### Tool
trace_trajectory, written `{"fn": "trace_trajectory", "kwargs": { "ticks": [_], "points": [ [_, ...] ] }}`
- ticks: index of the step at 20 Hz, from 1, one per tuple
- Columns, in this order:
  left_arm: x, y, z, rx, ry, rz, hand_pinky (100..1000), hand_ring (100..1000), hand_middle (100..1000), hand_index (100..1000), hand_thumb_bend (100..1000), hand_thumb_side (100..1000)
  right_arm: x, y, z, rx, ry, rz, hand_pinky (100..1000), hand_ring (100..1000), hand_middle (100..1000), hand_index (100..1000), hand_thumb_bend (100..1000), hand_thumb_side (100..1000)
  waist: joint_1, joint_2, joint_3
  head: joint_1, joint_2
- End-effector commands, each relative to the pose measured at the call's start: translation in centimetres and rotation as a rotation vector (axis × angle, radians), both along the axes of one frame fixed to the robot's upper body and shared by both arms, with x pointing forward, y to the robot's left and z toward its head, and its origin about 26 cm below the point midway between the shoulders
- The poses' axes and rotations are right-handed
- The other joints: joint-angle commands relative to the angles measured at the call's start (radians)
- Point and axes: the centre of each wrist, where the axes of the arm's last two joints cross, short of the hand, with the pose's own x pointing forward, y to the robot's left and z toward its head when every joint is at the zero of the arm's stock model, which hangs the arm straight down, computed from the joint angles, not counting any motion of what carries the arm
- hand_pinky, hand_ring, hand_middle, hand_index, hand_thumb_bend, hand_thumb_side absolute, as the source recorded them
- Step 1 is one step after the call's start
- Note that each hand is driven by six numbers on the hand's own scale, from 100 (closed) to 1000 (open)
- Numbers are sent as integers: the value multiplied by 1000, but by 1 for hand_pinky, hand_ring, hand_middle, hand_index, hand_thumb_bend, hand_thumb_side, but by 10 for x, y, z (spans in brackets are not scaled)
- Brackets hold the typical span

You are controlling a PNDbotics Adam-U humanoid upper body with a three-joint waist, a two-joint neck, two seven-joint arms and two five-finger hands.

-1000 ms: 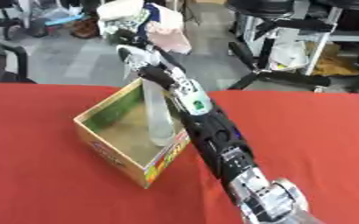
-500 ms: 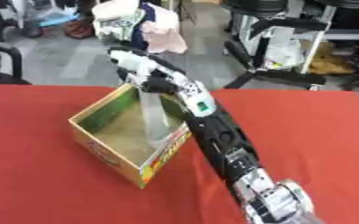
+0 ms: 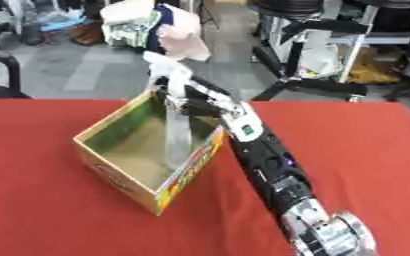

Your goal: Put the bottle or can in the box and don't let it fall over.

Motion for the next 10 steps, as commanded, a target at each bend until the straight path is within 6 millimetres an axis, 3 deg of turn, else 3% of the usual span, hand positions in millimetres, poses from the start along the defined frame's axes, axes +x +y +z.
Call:
{"fn": "trace_trajectory", "kwargs": {
  "ticks": [1, 10],
  "points": [
    [-3, 8, 6, 32, -15, 27, 764, 1000, 1000, 1000, 295, 1000, -8, -17, 19, -145, -106, 114, 1000, 1000, 1000, 1000, 100, 589, 4, -27, -10, 14, 1],
    [-8, 18, -4, 55, 26, 76, 763, 1000, 1000, 1000, 295, 1000, -31, -50, 26, -50, -126, 91, 1000, 1000, 1000, 1000, 100, 530, 1, -59, -69, 53, 34]
  ]
}}
